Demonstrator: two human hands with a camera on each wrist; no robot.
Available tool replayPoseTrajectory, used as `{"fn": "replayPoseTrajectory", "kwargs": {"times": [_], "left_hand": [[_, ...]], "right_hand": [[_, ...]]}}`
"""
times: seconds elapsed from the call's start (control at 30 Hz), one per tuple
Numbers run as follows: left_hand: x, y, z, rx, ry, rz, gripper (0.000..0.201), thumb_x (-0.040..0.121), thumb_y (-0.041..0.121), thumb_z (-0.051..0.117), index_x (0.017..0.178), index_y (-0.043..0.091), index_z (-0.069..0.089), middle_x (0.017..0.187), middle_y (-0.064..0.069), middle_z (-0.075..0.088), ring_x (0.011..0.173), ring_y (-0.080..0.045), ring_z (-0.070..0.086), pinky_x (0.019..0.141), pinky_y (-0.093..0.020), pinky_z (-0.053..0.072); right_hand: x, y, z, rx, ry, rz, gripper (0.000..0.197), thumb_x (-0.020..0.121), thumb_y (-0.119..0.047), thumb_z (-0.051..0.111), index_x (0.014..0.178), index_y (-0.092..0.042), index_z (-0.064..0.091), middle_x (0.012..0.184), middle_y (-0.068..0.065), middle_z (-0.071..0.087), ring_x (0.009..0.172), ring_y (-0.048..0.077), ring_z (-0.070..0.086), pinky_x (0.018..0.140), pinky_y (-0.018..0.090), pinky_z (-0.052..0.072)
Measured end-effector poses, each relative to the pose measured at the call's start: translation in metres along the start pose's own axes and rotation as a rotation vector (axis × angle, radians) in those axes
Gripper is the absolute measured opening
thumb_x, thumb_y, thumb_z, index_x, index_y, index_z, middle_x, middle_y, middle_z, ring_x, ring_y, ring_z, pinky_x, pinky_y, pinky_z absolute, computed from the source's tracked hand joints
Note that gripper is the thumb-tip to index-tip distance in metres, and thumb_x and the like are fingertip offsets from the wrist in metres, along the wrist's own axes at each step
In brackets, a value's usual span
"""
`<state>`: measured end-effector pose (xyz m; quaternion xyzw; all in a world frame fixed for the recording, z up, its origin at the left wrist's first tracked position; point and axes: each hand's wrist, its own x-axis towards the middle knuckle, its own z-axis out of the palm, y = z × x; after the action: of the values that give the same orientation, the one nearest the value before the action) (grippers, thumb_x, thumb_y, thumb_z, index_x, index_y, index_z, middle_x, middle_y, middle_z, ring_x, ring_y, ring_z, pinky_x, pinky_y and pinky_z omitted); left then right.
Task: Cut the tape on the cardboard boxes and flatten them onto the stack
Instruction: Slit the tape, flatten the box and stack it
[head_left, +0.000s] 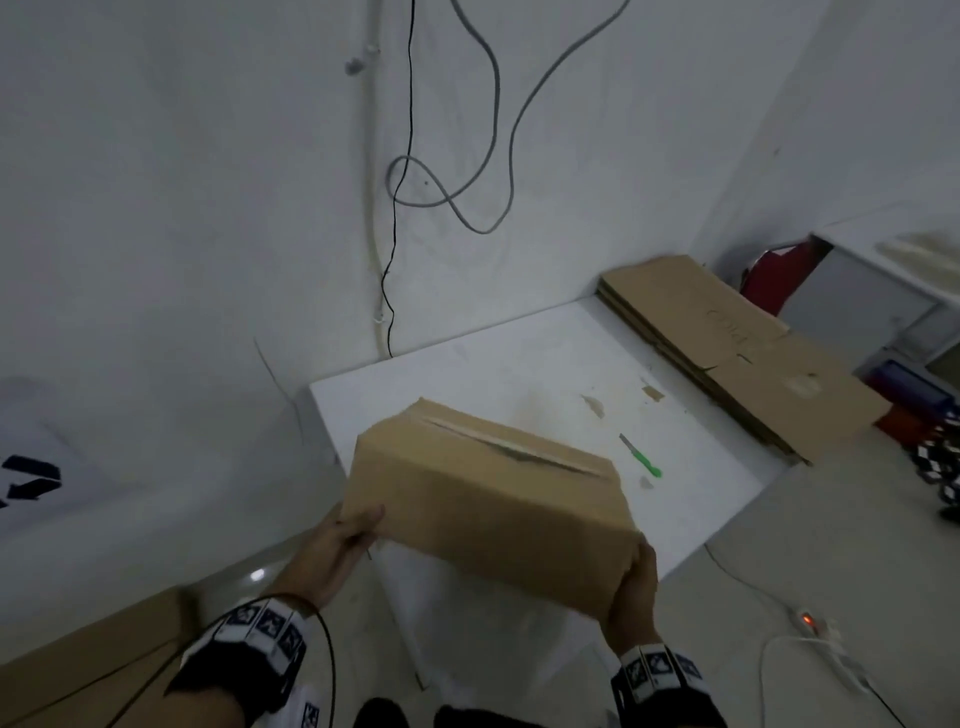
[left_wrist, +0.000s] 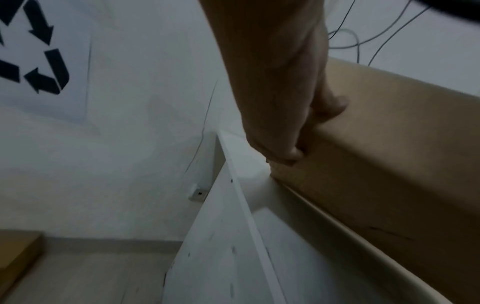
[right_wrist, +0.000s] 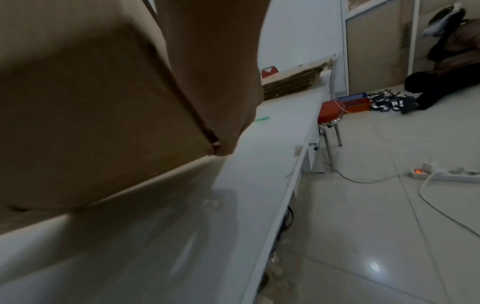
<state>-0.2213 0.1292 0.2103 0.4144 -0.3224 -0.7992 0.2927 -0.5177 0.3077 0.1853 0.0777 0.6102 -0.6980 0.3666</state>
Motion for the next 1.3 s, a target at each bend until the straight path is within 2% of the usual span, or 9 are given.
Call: {"fn": "replayPoseTrajectory", "kwargs": {"times": [0.13,0.23,0.37,0.47,0.57,0.9,1.03,1.17,1.3], "left_hand": [[0.010,-0.027,0.005,0.124,0.307,0.060,0.035,0.101,0.013,0.044,0.136,0.006,0.043,0.133,-0.009,0.052,0.115,-0.021,0.054,0.101,-0.036,0.041],[0.029,-0.026,0.028,0.202,0.359,0.091,0.041,0.105,0.028,0.032,0.144,0.013,0.037,0.140,-0.001,0.045,0.130,-0.021,0.043,0.111,-0.041,0.033],[0.068,-0.021,0.062,0.265,0.629,0.212,0.070,0.102,0.044,0.035,0.152,0.003,0.010,0.158,-0.016,0.016,0.145,-0.033,0.018,0.118,-0.048,0.017],[0.095,-0.018,0.085,0.271,0.859,0.307,0.110,0.078,0.074,0.055,0.149,-0.002,0.019,0.154,-0.020,0.025,0.142,-0.036,0.026,0.116,-0.050,0.022],[0.113,-0.025,0.106,0.321,1.012,0.225,0.106,0.079,0.052,0.071,0.151,0.004,0.010,0.153,-0.023,0.023,0.137,-0.042,0.029,0.111,-0.053,0.029],[0.116,-0.066,0.144,0.396,0.997,0.287,0.112,0.080,0.028,0.076,0.152,0.008,-0.008,0.159,-0.014,0.010,0.146,-0.030,0.012,0.119,-0.045,0.015],[0.119,-0.082,0.179,0.405,0.943,0.209,0.110,0.083,0.026,0.074,0.152,0.009,-0.011,0.160,-0.014,0.005,0.147,-0.030,0.008,0.119,-0.045,0.013],[0.118,-0.091,0.214,0.903,1.096,0.373,0.076,0.091,0.037,0.047,0.153,0.009,0.013,0.159,-0.020,0.009,0.145,-0.040,0.013,0.114,-0.055,0.018],[0.128,-0.094,0.210,1.284,0.916,0.398,0.066,0.093,0.050,0.025,0.154,0.030,0.008,0.161,-0.006,-0.008,0.147,-0.028,-0.009,0.115,-0.055,-0.003]], "right_hand": [[0.012,0.007,0.000,-0.120,-0.013,-0.053,0.006,0.092,-0.014,0.060,0.092,-0.012,0.055,0.098,0.001,0.054,0.093,0.019,0.052,0.087,0.043,0.043],[0.051,-0.013,0.005,-0.260,-0.127,-0.002,0.026,0.103,-0.026,0.041,0.091,-0.013,0.060,0.104,0.005,0.066,0.114,0.026,0.055,0.107,0.047,0.036],[0.131,-0.055,0.001,-0.868,-0.180,-0.240,0.023,0.101,-0.016,0.047,0.109,-0.019,0.068,0.120,0.007,0.063,0.113,0.026,0.057,0.097,0.037,0.045],[0.194,-0.082,-0.004,-1.095,-0.091,-0.382,0.027,0.094,-0.007,0.057,0.119,-0.007,0.065,0.124,0.018,0.060,0.111,0.033,0.056,0.091,0.033,0.043],[0.245,-0.098,-0.007,-1.246,-0.103,-0.406,0.035,0.090,-0.009,0.065,0.124,-0.004,0.060,0.124,0.024,0.054,0.110,0.039,0.054,0.091,0.041,0.045],[0.292,-0.125,-0.020,-1.427,-0.415,-0.459,0.028,0.084,-0.006,0.067,0.111,-0.001,0.063,0.098,0.016,0.069,0.089,0.031,0.063,0.072,0.026,0.042],[0.294,-0.145,0.020,-1.292,-0.475,-0.535,0.014,0.085,-0.011,0.066,0.096,-0.004,0.071,0.085,0.013,0.071,0.076,0.031,0.067,0.071,0.039,0.054],[0.280,-0.163,0.078,-1.149,-0.528,-0.688,0.027,0.095,-0.022,0.055,0.078,0.000,0.055,0.076,0.019,0.060,0.073,0.036,0.060,0.063,0.042,0.048],[0.235,-0.159,0.125,-1.183,-0.775,-0.664,0.028,0.101,-0.025,0.048,0.090,0.000,0.054,0.078,0.010,0.059,0.067,0.023,0.053,0.060,0.036,0.044]]}}
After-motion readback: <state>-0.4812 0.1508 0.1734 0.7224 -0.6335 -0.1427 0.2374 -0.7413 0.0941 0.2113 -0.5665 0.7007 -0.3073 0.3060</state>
